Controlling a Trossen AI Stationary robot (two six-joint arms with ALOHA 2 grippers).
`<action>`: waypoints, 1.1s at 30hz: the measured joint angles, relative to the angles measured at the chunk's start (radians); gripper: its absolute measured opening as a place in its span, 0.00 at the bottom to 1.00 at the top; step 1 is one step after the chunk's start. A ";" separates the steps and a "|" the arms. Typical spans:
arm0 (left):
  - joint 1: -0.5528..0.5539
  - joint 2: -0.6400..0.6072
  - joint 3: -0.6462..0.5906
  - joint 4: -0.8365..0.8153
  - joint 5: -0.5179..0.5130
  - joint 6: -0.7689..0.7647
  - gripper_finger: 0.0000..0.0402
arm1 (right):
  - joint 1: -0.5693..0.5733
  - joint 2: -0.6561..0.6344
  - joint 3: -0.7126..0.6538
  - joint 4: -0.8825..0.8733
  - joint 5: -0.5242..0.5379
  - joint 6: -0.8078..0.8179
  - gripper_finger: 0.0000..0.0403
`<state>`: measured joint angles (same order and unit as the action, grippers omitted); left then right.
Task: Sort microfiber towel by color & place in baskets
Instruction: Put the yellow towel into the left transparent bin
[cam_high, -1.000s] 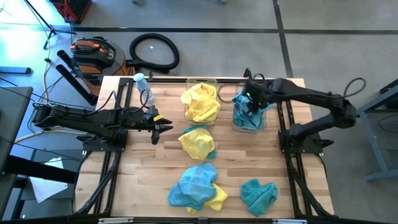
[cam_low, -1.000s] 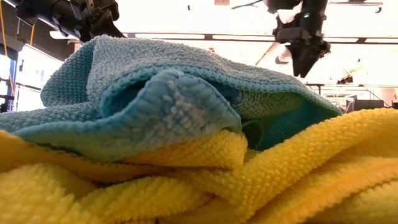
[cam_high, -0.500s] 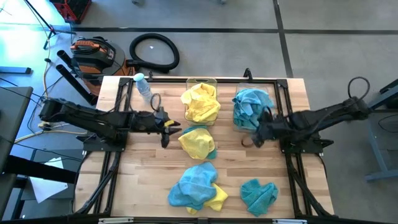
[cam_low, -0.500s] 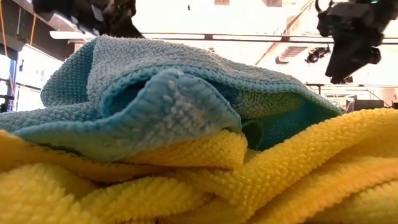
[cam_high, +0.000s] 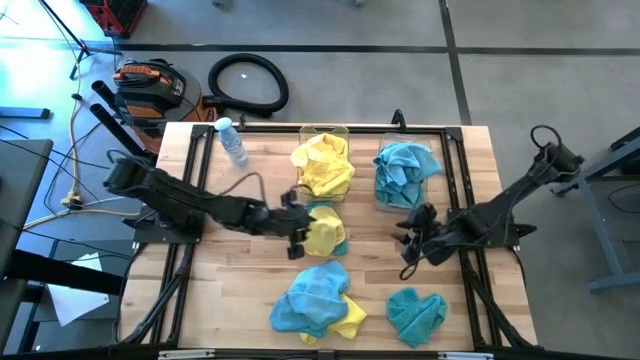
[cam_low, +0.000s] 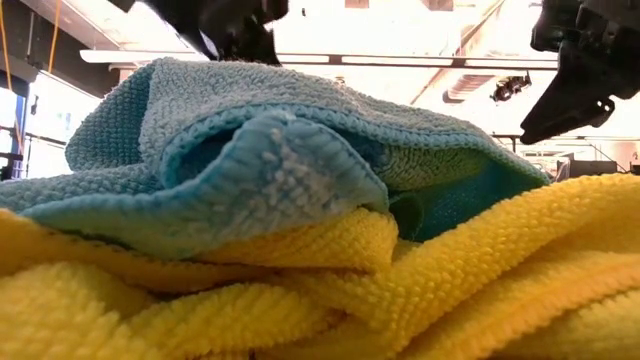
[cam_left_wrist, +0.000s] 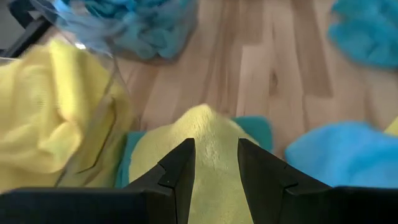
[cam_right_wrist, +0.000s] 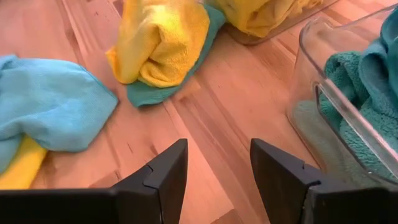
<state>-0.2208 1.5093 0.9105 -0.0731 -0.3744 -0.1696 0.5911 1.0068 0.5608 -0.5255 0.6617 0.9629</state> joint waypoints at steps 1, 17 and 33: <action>0.003 0.028 0.021 -0.019 0.001 0.011 0.27 | -0.001 0.010 -0.003 0.007 -0.001 0.001 0.43; 0.108 0.317 0.160 -0.085 0.087 0.071 0.27 | -0.002 0.028 -0.003 0.009 -0.027 -0.002 0.43; 0.088 0.277 0.205 -0.196 0.128 0.030 0.01 | -0.002 0.028 -0.003 0.007 -0.029 -0.002 0.43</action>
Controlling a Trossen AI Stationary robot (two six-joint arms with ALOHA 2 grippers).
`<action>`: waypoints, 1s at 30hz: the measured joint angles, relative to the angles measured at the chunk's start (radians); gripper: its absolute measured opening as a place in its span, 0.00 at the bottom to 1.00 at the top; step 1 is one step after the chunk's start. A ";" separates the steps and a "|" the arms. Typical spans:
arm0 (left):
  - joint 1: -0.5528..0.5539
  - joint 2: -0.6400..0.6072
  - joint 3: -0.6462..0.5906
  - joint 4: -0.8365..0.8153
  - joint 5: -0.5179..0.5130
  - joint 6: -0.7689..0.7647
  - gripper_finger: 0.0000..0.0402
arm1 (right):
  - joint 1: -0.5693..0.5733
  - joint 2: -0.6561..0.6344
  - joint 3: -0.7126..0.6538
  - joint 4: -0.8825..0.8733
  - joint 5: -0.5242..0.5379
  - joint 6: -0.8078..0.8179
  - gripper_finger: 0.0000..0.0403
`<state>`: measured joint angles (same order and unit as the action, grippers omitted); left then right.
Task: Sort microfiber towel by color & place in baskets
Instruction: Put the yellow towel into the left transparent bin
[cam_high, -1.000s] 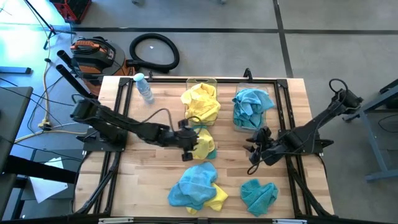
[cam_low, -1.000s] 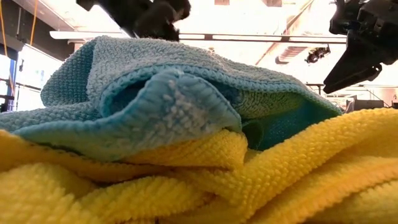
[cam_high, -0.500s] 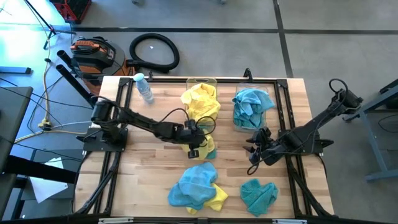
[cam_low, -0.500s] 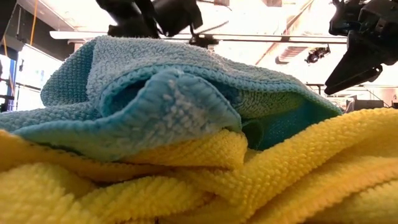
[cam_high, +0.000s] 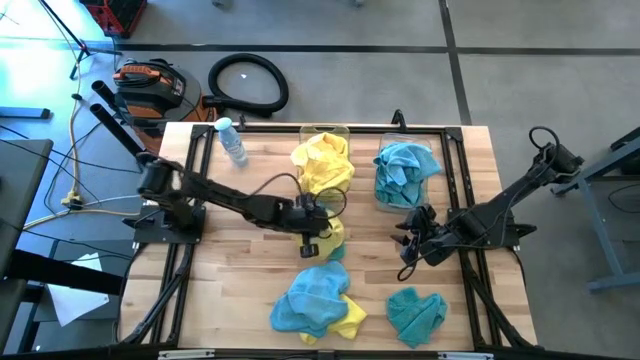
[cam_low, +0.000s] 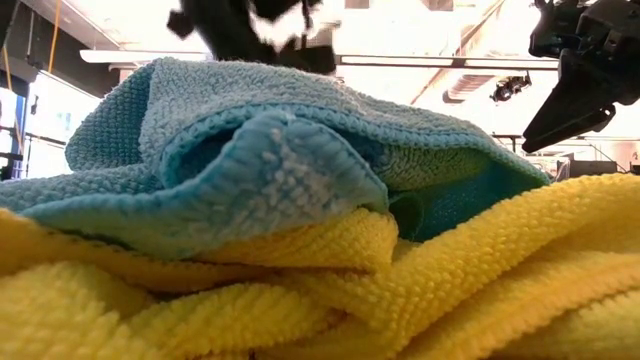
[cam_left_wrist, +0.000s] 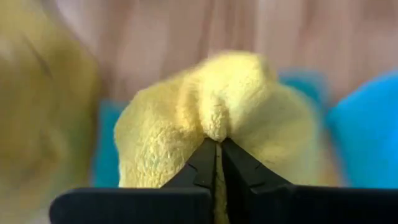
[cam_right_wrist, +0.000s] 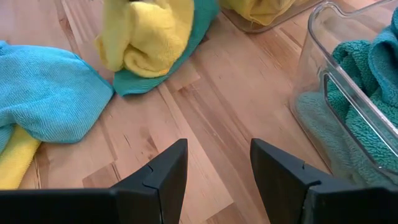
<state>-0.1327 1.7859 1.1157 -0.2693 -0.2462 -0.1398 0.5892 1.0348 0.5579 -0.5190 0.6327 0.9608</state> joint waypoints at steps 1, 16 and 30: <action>-0.005 -0.035 0.014 -0.009 -0.015 0.015 0.01 | 0.000 0.000 0.000 0.000 0.000 0.000 0.43; 0.108 -0.364 0.235 -0.019 -0.256 0.403 0.00 | 0.000 0.000 0.001 -0.018 0.006 -0.001 0.43; 0.119 -0.345 0.297 -0.099 0.159 0.096 0.00 | 0.000 0.000 0.001 -0.022 0.006 -0.001 0.43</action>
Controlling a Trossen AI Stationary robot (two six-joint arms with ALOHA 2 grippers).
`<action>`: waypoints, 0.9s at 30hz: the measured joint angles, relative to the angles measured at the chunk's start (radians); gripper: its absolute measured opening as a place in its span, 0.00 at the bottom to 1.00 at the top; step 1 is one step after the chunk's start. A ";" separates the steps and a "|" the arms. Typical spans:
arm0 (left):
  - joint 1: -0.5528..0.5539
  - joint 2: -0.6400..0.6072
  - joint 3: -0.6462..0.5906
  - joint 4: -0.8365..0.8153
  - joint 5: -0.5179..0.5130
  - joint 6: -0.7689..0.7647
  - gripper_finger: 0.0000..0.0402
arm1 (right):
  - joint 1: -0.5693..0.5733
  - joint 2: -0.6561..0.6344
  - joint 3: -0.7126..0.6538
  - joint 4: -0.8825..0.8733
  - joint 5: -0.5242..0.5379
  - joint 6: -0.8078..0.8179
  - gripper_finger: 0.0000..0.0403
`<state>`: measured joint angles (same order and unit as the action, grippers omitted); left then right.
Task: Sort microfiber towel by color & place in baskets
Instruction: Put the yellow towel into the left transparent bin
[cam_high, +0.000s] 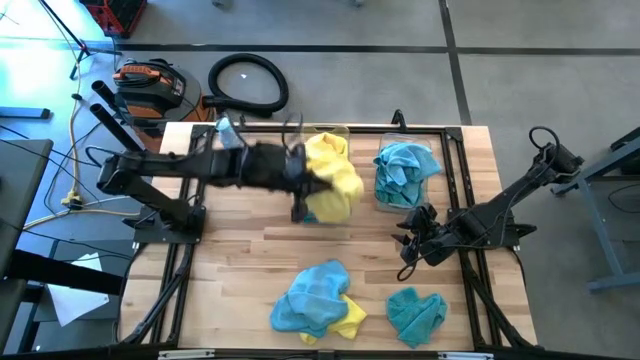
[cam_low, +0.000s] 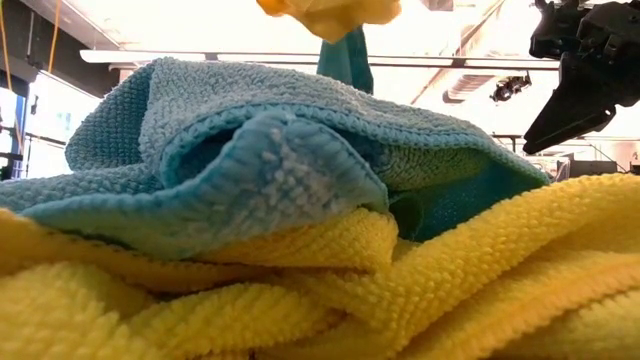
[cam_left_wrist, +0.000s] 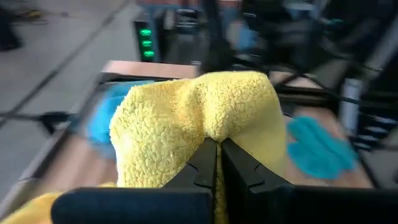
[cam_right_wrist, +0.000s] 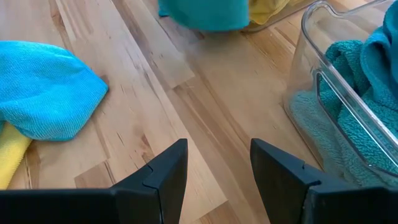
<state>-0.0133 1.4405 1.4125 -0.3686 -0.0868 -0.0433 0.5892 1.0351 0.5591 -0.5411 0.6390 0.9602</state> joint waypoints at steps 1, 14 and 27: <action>-0.027 0.002 -0.007 0.005 -0.006 -0.004 0.00 | 0.000 0.000 0.000 0.000 0.000 0.000 0.43; -0.165 0.127 -0.159 0.043 -0.161 -0.151 0.01 | 0.000 0.000 0.000 0.015 0.001 0.007 0.43; -0.161 0.399 -0.189 0.140 -0.149 -0.192 0.18 | 0.000 0.000 0.000 0.014 0.001 0.004 0.43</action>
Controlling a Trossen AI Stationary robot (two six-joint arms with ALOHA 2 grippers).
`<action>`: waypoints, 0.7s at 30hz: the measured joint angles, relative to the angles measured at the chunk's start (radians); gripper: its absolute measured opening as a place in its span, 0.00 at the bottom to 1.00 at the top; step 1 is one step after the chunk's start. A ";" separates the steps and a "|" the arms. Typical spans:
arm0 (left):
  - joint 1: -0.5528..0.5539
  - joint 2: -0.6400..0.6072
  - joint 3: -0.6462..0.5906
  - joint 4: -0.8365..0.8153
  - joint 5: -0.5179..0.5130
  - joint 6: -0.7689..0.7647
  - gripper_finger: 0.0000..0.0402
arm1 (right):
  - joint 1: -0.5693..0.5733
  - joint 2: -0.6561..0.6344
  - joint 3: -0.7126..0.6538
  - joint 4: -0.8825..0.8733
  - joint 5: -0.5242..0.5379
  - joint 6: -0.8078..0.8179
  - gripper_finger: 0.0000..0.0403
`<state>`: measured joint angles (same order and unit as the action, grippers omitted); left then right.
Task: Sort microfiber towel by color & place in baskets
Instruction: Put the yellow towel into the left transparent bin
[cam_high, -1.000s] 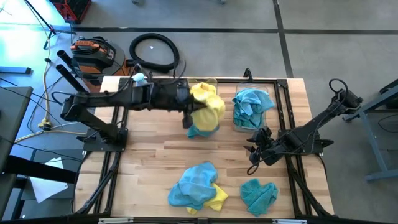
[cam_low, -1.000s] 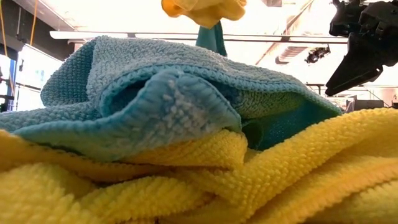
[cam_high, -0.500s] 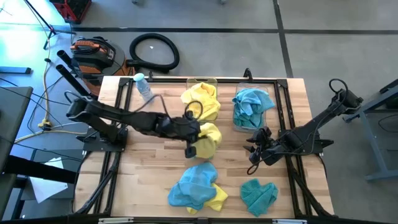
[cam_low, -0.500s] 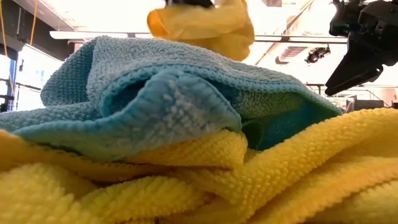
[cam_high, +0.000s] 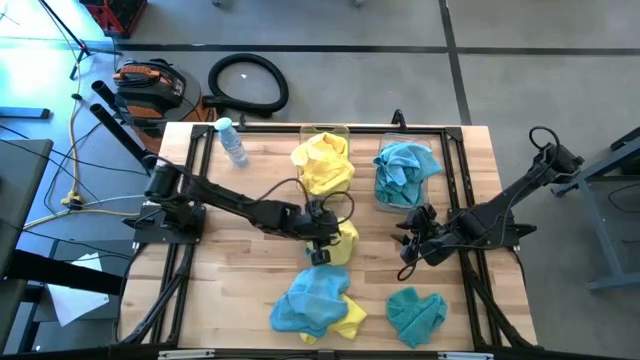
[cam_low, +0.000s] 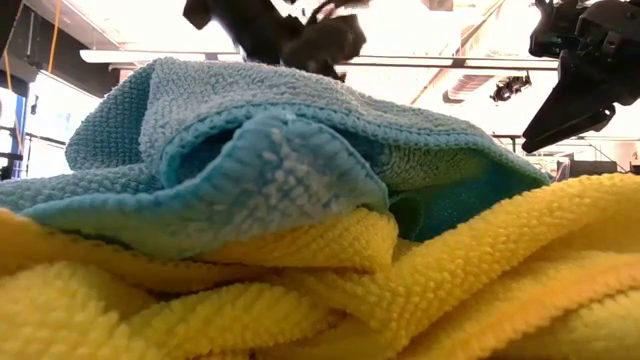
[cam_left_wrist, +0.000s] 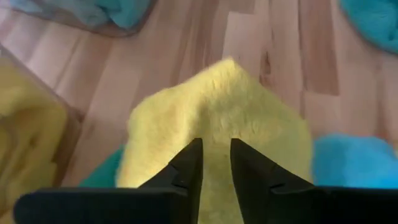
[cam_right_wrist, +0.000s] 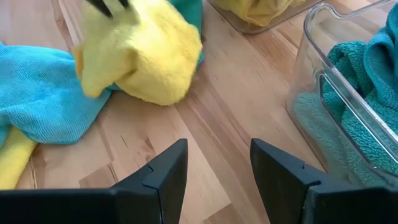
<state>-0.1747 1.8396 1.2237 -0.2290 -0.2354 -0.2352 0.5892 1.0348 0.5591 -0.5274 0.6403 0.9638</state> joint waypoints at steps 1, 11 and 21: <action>0.001 0.016 0.000 0.004 0.000 0.000 0.18 | 0.000 0.000 0.000 0.000 0.000 0.000 0.43; 0.011 0.057 0.006 0.016 0.019 0.000 0.20 | 0.000 0.000 0.000 -0.003 0.000 0.000 0.43; 0.009 0.096 0.015 0.029 0.080 0.006 0.15 | 0.000 0.000 0.000 -0.005 0.000 0.000 0.43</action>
<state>-0.1661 1.9355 1.2385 -0.2005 -0.1551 -0.2291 0.5892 1.0348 0.5591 -0.5327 0.6399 0.9638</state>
